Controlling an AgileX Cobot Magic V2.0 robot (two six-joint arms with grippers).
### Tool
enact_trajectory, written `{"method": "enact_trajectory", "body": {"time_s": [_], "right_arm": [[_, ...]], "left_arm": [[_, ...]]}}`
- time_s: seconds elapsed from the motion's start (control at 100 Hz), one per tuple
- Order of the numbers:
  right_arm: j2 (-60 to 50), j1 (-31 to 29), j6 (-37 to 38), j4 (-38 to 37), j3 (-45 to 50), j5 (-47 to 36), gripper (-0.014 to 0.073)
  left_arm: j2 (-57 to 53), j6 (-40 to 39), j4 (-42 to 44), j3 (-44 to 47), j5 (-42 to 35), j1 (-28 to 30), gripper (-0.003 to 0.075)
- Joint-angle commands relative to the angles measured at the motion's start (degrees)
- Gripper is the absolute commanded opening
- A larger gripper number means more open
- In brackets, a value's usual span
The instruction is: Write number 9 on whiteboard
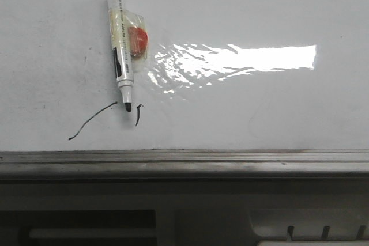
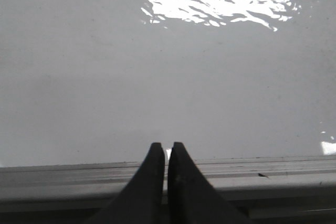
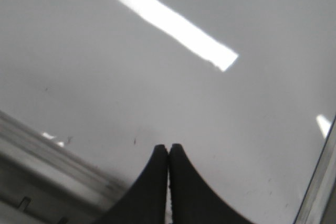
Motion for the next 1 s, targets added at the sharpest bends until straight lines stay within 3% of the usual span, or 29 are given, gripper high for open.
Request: {"method": "enact_trajectory", "body": {"time_s": [0.0, 0.17, 0.24, 0.36, 0.43, 0.5, 0.64, 0.73, 0.88, 0.99], "right_arm": [[-0.87, -0.31, -0.39, -3.52, 1.53, -8.79, -0.0041], [-0.87, -0.31, -0.39, -2.77, 1.53, -16.33, -0.0041], [-0.87, -0.31, 0.41, 0.84, 1.53, -19.35, -0.0041], [-0.87, -0.31, 9.20, 15.91, 1.53, -22.83, -0.0041], [-0.87, -0.31, 14.80, 26.46, 1.53, -21.50, -0.0041], [-0.87, -0.31, 15.73, 37.28, 1.53, -19.30, -0.0041], [-0.87, -0.31, 15.73, 54.78, 0.09, -18.30, -0.0041], [-0.76, -0.31, 15.36, 54.16, -4.69, -10.00, -0.0041], [3.37, -0.31, 14.14, 50.24, -15.02, 9.04, -0.0041], [8.36, -0.31, 14.14, 48.71, -21.41, 12.65, -0.0042]], "left_arm": [[-1.62, -0.35, -5.23, 2.26, -5.22, 0.15, -0.0020], [-1.62, -0.35, -26.24, 2.26, -5.94, 0.15, -0.0020], [-1.62, -0.35, -33.36, 2.26, -5.94, 0.15, -0.0020], [-1.62, -0.35, -42.01, 2.26, -5.94, 0.15, -0.0020], [-1.62, -0.35, -48.99, 2.26, -5.82, 0.15, -0.0020], [-1.62, -0.35, -53.12, 2.26, -6.08, 0.15, -0.0020], [-1.52, 1.73, -53.52, 0.64, -5.54, -0.10, -0.0020], [-0.63, 4.63, -50.58, -2.56, -3.53, -0.10, -0.0020], [6.51, 4.88, -37.40, -11.61, 3.12, -0.10, -0.0020], [14.65, 4.88, -28.85, -18.96, 8.21, -0.10, -0.0020]]}}
